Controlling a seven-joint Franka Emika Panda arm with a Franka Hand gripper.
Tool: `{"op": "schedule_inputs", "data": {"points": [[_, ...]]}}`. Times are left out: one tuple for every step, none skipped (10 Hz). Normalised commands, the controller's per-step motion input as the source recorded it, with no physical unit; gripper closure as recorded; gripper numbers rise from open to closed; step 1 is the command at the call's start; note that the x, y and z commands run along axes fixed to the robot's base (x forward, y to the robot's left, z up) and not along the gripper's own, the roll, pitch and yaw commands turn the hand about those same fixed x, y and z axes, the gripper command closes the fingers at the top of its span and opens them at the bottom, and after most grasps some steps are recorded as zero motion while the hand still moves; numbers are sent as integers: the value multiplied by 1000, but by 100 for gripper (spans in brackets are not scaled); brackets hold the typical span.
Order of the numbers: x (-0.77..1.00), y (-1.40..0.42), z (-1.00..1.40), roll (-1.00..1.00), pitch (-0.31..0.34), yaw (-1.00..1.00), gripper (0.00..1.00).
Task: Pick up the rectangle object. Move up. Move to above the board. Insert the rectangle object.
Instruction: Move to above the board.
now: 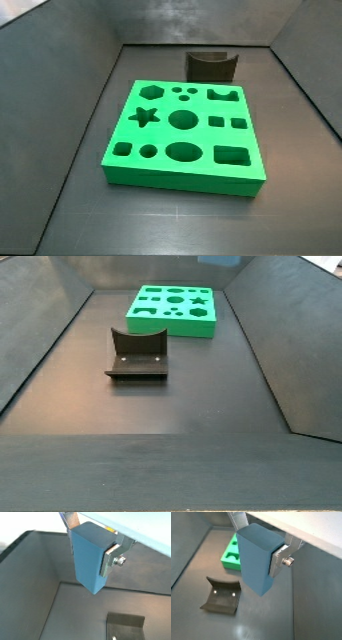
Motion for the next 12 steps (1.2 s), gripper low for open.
{"op": "schedule_inputs", "data": {"points": [[58,-1000,138,-62,122,1000,100],[59,-1000,141,-62,121,1000,100],[60,-1000,145,-62,120,1000,100],[63,-1000,146,-59,120,1000,100],[68,-1000,148,-41,133,1000,100],[72,-1000,149,-33,142,965,100],[84,-1000,153,-2,126,602,100],[93,-1000,154,18,117,355,100],[107,-1000,157,19,107,146,100],[115,-1000,160,12,106,92,100],[139,-1000,164,19,110,43,100],[153,-1000,168,10,111,28,100]]}}
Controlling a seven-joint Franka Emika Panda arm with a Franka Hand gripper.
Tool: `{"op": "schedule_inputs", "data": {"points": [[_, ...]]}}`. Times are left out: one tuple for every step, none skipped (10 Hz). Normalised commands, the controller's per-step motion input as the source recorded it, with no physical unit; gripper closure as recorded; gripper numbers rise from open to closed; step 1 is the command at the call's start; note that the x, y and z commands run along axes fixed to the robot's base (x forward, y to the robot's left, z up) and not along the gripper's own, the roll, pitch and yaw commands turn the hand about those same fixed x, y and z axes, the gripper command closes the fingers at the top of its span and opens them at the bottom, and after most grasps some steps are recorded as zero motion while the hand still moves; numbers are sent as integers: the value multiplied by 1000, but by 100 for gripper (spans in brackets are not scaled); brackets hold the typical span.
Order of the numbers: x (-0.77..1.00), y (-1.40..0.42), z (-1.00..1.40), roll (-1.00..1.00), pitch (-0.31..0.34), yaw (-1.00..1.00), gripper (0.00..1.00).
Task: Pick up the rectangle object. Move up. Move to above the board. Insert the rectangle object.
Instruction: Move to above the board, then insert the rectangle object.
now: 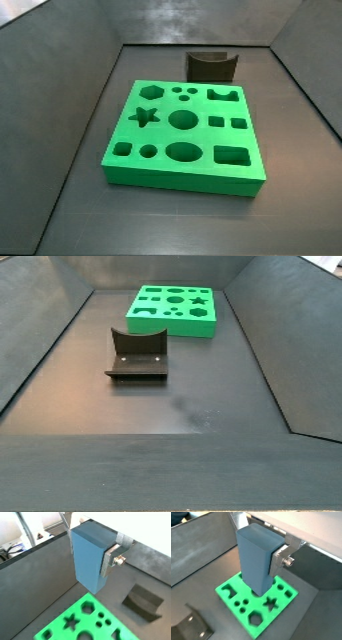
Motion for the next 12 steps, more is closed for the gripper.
{"op": "schedule_inputs", "data": {"points": [[123,-593,113,13,127,15,100],[108,-387,81,11,128,11,100],[71,-181,49,8,96,13,100],[0,0,0,0,-10,0,100],[0,0,0,0,4,0,100],[60,-6,0,0,0,0,100],[106,-71,-151,0,-19,-11,100],[197,-131,-374,0,-59,-9,100],[231,-134,-446,0,-77,0,100],[200,-151,-451,-6,-104,0,100],[186,-169,-440,-23,-124,0,100],[200,-240,-429,0,-117,-6,100]]}}
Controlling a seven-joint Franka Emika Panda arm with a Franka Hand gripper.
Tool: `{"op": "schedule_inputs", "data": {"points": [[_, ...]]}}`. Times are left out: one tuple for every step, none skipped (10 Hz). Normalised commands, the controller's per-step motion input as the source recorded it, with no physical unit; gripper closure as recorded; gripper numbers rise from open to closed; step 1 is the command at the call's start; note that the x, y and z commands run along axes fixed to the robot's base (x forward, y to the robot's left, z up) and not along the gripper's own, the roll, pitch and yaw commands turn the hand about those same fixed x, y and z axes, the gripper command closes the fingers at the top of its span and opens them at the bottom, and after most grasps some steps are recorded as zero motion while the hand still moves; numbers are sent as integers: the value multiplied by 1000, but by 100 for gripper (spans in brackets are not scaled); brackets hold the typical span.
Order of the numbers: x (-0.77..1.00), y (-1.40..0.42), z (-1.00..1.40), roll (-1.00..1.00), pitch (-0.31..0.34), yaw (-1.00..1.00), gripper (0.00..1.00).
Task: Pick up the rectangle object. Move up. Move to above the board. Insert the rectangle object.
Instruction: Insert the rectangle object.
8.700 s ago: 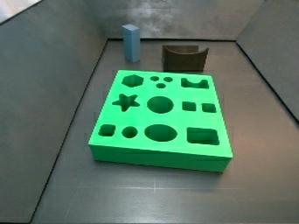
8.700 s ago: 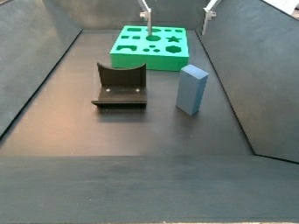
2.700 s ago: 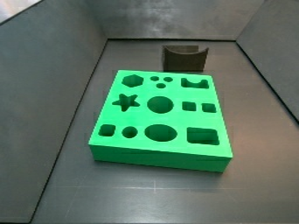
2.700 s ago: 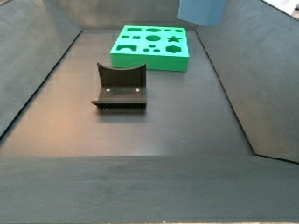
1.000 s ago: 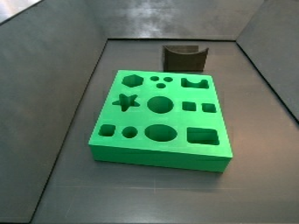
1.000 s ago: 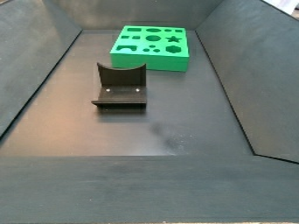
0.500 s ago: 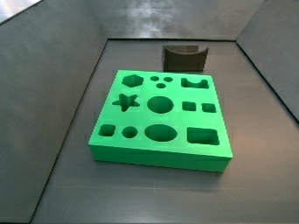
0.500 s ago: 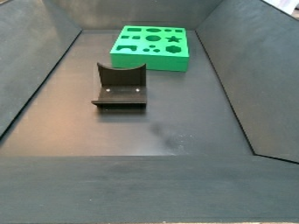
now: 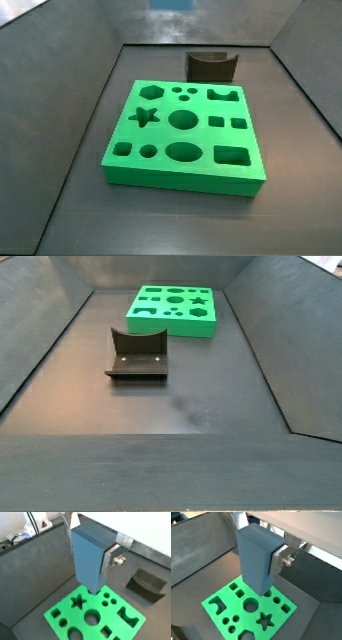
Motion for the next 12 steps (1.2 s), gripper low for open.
{"op": "schedule_inputs", "data": {"points": [[183,-297,-431,96,-36,-103,100],[214,-294,-420,77,-40,-94,100],[289,-289,-414,50,-41,-57,100],[329,-257,-446,74,-26,-71,100],[357,-203,-449,151,0,-37,100],[463,-180,-454,139,0,0,100],[520,-214,-386,97,0,0,100],[509,-237,-363,67,0,20,100],[477,-266,-366,71,0,37,100],[426,-269,-354,51,0,40,100],[420,-280,-354,47,-6,34,100],[374,-274,-386,41,-23,23,100]]}}
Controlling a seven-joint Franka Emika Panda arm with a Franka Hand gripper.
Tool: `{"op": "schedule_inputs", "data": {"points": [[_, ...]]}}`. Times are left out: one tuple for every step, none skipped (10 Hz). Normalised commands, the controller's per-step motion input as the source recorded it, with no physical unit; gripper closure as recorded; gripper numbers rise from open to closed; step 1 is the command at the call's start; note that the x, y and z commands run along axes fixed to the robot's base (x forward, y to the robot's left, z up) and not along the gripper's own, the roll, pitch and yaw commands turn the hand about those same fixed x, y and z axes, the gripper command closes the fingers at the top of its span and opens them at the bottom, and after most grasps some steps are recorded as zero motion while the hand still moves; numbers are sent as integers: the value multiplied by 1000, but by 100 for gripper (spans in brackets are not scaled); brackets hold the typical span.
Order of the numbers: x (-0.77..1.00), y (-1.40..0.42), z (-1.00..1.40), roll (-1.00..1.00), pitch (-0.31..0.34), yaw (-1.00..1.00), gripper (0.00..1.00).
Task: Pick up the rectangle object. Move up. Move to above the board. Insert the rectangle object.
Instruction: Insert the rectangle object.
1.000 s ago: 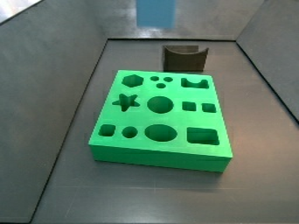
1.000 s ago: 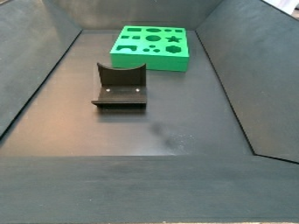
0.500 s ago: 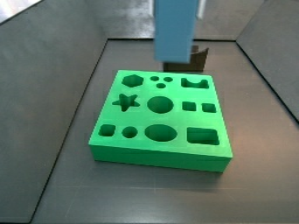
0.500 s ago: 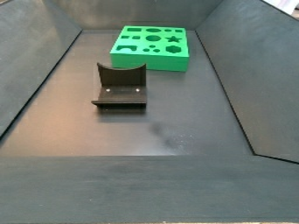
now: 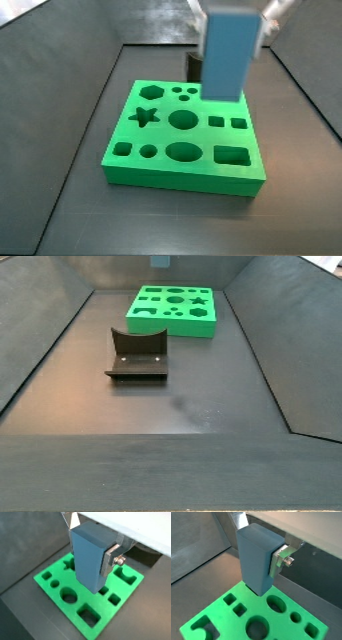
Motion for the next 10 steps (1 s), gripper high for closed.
{"op": "schedule_inputs", "data": {"points": [[360,-274,-409,36,-36,17,100],[317,-274,-434,46,-49,17,100],[220,-217,-434,41,-47,46,100],[134,-197,-434,31,-66,69,100],[0,0,-17,0,0,0,100],[-14,-123,-314,1,-70,77,100],[-26,-217,-409,14,-113,183,100],[0,-169,-366,19,-80,226,100],[0,-129,-254,4,-47,331,100],[0,0,-80,0,-20,200,100]]}}
